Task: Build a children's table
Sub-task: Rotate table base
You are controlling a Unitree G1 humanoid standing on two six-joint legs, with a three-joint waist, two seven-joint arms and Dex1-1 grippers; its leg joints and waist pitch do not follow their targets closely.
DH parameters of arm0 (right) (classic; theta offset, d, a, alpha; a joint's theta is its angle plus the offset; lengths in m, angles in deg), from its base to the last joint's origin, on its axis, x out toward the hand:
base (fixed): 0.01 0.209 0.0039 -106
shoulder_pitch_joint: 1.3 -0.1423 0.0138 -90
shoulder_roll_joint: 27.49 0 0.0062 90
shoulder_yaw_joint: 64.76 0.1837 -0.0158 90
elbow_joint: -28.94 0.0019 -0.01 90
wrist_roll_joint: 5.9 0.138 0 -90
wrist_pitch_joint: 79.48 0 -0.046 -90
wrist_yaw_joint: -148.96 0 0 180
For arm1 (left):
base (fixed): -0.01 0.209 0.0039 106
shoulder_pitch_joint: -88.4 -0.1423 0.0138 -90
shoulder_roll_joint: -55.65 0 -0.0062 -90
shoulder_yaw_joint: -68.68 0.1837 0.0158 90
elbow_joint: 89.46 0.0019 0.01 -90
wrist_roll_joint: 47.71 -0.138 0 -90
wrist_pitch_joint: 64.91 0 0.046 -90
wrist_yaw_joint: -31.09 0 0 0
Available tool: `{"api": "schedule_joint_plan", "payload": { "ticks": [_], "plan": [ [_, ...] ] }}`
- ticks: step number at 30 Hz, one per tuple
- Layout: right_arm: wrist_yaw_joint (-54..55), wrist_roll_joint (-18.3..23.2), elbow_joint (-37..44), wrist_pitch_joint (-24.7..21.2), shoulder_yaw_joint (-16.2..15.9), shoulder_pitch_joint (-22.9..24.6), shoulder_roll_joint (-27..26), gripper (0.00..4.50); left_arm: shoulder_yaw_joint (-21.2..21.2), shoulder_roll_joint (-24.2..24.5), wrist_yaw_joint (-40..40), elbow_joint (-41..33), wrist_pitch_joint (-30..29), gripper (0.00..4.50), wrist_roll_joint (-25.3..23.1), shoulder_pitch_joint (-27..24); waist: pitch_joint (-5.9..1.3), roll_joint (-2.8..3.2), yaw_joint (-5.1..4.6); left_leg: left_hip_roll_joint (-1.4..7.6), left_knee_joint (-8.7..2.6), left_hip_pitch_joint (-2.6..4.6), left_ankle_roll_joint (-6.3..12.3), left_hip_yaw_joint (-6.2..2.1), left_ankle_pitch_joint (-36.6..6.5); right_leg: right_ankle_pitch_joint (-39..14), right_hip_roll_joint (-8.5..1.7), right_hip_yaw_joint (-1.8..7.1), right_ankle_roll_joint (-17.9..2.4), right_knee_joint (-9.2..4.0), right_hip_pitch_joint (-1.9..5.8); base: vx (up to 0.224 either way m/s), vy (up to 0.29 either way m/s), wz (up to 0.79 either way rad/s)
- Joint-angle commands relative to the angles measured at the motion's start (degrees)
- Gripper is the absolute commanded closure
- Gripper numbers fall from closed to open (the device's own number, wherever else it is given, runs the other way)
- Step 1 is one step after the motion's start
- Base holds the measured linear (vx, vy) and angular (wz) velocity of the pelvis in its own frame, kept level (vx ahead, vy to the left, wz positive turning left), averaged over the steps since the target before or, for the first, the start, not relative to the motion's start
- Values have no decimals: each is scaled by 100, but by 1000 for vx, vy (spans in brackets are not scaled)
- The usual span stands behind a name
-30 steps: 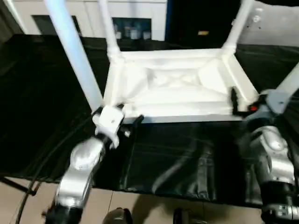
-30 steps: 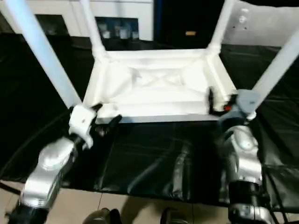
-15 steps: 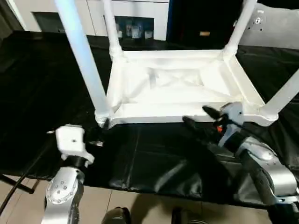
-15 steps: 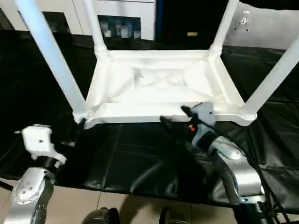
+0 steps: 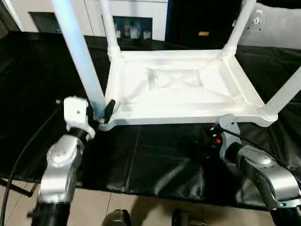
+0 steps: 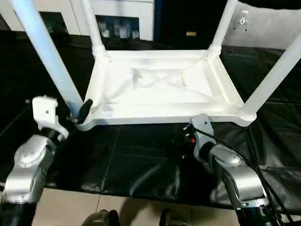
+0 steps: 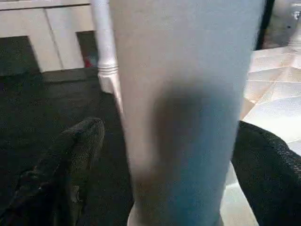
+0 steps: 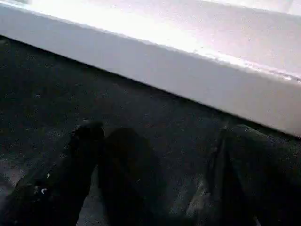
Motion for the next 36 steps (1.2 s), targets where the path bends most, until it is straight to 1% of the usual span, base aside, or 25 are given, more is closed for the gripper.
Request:
{"api": "schedule_joint_plan", "payload": {
  "ticks": [1,4,5,6,7,9,10,11,12,15,16,17,18,19,20,21,22,23,24,27,28,31,32,33,36],
  "plan": [
    [195,-49,-102,-174,55,-127,-98,0,67,102,-335,331,-4,12,97,196,-410,-26,26,254,-472,125,179,-133,-1530,-1602,-296,251,-968,-377,259,0,0,0],
    [496,-127,-337,-439,160,-257,-137,0,97,167,-714,547,-76,12,263,397,-424,7,28,254,-451,132,256,-113,-1210,-1180,-288,252,-1184,-332,267,0,0,0],
    [528,-177,-448,-487,174,-338,-119,0,76,194,-976,677,-162,12,449,545,-432,8,33,258,-450,133,265,-114,-1205,-1141,-292,250,-1210,-323,276,0,0,0],
    [537,-200,-524,-440,195,-384,-138,0,58,203,-1210,737,-272,12,640,645,-417,47,35,249,-460,145,223,-104,-1278,-1246,-294,246,-1246,-329,264,0,0,0],
    [544,-212,-567,-399,211,-405,-155,0,50,206,-1345,761,-342,12,753,695,-422,38,31,256,-463,157,190,-102,-1356,-1320,-290,246,-1256,-341,258,0,0,0],
    [580,-321,-740,-171,200,-480,-199,0,142,227,-1822,654,-603,12,1046,732,-405,15,44,270,-479,166,82,-104,-1567,-1564,-323,250,-1249,-353,262,0,0,0],
    [586,-396,-868,-72,167,-523,-196,0,234,259,-2070,550,-706,12,1149,707,-394,-17,37,272,-493,173,47,-96,-1685,-1744,-316,253,-1198,-380,246,0,0,0],
    [585,-436,-944,-28,148,-547,-190,0,289,279,-2202,489,-754,12,1195,687,-390,7,51,279,-499,181,6,-99,-1738,-1845,-326,257,-1175,-382,242,0,0,0],
    [594,-488,-1039,29,132,-583,-192,0,346,296,-2385,431,-848,12,1281,675,-386,-14,49,286,-504,182,4,-100,-1759,-1884,-320,260,-1131,-389,245,0,0,0],
    [645,-525,-1252,109,142,-679,-235,0,491,332,-2646,270,-902,12,1351,613,-383,-4,62,287,-512,183,-7,-102,-1814,-2020,-331,260,-1099,-394,241,0,0,0],
    [651,-546,-1458,186,122,-792,-258,0,653,390,-2958,-4,-1176,12,1571,501,-383,-6,66,293,-514,200,-26,-95,-1835,-2061,-336,268,-1076,-401,231,0,0,0],
    [629,-562,-1594,260,106,-869,-265,0,772,418,-3128,-225,-1306,12,1692,408,-389,-23,58,300,-521,182,-45,-97,-1820,-2056,-349,270,-1126,-379,249,0,0,0],
    [602,-580,-1678,330,99,-916,-274,0,830,431,-3207,-379,-1439,12,1791,351,-364,-18,56,305,-533,181,-54,-92,-1901,-2180,-349,271,-1108,-388,240,0,0,0],
    [534,-610,-1837,512,96,-1025,-305,0,960,454,-3335,-706,-1705,12,1987,235,-351,-40,46,298,-537,187,-49,-83,-1970,-2293,-337,273,-1072,-414,232,0,0,0],
    [504,-618,-1890,617,101,-1066,-324,0,1001,450,-3355,-784,-1757,12,2008,207,-349,-18,47,302,-535,213,-84,-88,-2086,-2448,-354,276,-1065,-416,224,0,0,0],
    [442,-611,-1990,828,127,-1153,-376,0,1090,439,-3385,-921,-1847,12,2031,159,-355,-46,39,305,-535,218,-89,-84,-2121,-2527,-352,279,-1025,-427,223,0,0,0],
    [435,-607,-1995,835,130,-1159,-381,0,1097,439,-3389,-928,-1851,12,2030,156,-346,-45,32,302,-537,218,-85,-83,-2152,-2575,-346,280,-1003,-439,218,0,0,0],
    [346,-546,-2055,908,167,-1236,-451,0,1187,436,-3446,-1012,-1915,12,2014,118,-359,-76,10,290,-535,203,-73,-88,-2139,-2656,-350,276,-944,-447,247,0,0,0],
    [268,-541,-2051,935,128,-1256,-460,0,1224,427,-3479,-1045,-1966,12,2042,99,-361,-70,-12,286,-538,187,-55,-95,-2060,-2661,-348,273,-912,-439,259,0,0,0],
    [-6,-599,-2141,1191,-25,-1334,-472,0,1304,382,-3529,-1146,-2098,12,2118,56,-378,-87,-46,283,-523,188,1,-82,-1923,-2644,-346,280,-896,-443,265,0,0,0],
    [-94,-625,-2189,1324,-69,-1373,-487,0,1344,373,-3546,-1211,-2163,12,2161,38,-392,-82,-64,288,-515,166,35,-79,-1803,-2539,-350,277,-957,-428,281,0,0,0],
    [-417,-647,-2258,1753,-169,-1462,-560,0,1455,378,-3576,-1397,-2323,12,2245,-13,-402,-81,-75,288,-502,162,95,-64,-1639,-2270,-327,280,-1059,-405,287,0,0,0],
    [-682,-604,-2227,1917,-238,-1481,-615,0,1516,377,-3613,-1433,-2360,12,2254,-18,-443,-83,-79,296,-486,158,152,-60,-1560,-2075,-327,278,-1135,-371,315,0,0,0],
    [-846,-593,-2185,2031,-301,-1478,-635,0,1544,378,-3646,-1442,-2371,12,2244,-16,-442,-79,-81,295,-479,151,217,-54,-1437,-1873,-319,277,-1207,-354,315,0,0,0],
    [-1206,-584,-2087,2189,-475,-1446,-648,0,1602,392,-3737,-1469,-2432,12,2258,-12,-484,-98,-94,294,-446,161,369,-34,-1179,-1557,-315,276,-1350,-318,339,0,0,0]
  ]
}}
